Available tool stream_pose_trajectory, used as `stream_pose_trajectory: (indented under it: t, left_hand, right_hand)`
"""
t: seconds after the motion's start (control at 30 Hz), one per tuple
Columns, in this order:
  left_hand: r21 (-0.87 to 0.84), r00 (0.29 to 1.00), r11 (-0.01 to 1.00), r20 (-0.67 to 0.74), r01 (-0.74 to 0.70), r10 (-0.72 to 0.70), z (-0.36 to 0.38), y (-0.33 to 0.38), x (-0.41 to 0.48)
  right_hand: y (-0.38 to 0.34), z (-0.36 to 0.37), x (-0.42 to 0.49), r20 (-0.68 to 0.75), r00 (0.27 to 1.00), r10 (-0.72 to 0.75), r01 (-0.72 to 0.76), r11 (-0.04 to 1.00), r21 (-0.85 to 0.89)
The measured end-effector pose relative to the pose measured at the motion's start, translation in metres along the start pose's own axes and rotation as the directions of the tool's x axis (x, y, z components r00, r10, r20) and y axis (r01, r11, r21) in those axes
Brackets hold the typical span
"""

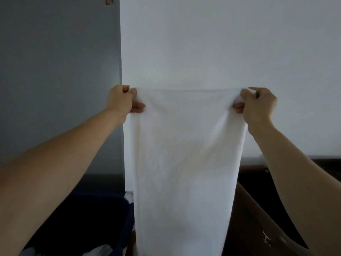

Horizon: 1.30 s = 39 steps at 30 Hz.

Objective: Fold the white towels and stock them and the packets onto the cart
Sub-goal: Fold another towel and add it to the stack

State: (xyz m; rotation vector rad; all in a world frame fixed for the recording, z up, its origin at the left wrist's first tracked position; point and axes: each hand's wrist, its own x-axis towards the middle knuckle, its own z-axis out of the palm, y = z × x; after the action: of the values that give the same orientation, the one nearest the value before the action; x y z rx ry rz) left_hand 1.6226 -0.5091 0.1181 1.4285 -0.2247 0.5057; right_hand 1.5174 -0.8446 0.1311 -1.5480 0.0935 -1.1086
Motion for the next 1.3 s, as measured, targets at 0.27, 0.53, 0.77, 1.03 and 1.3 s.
stream_pose_trajectory:
  t: [0.27,0.53,0.77,1.03,1.3]
  left_hand:
    - [0.008,0.993,0.995,0.058,0.099,-0.100,0.009,-0.017,0.010]
    - [0.035,0.996,0.996,-0.039,0.079,-0.078,0.038,0.001,0.042]
    - [0.025,0.992,1.000,-0.123,-0.016,0.019,0.050,0.037,0.042]
    - [0.031,0.988,0.999,-0.144,-0.044,0.048,0.038,0.054,-0.023]
    - [0.031,0.996,0.999,-0.079,0.030,-0.028,0.006,0.050,-0.147]
  right_hand:
    - [0.031,0.009,0.016,0.038,0.994,0.101,-0.100,0.994,-0.039]
    - [0.027,0.031,0.050,0.043,0.998,0.053,-0.054,0.999,0.004]
    - [0.008,0.029,0.071,0.057,0.998,-0.019,0.014,0.996,0.093]
    - [0.002,-0.011,0.039,0.097,0.995,-0.015,0.005,0.995,0.100]
    - [-0.007,-0.086,-0.050,0.110,0.994,0.026,-0.026,1.000,0.000]
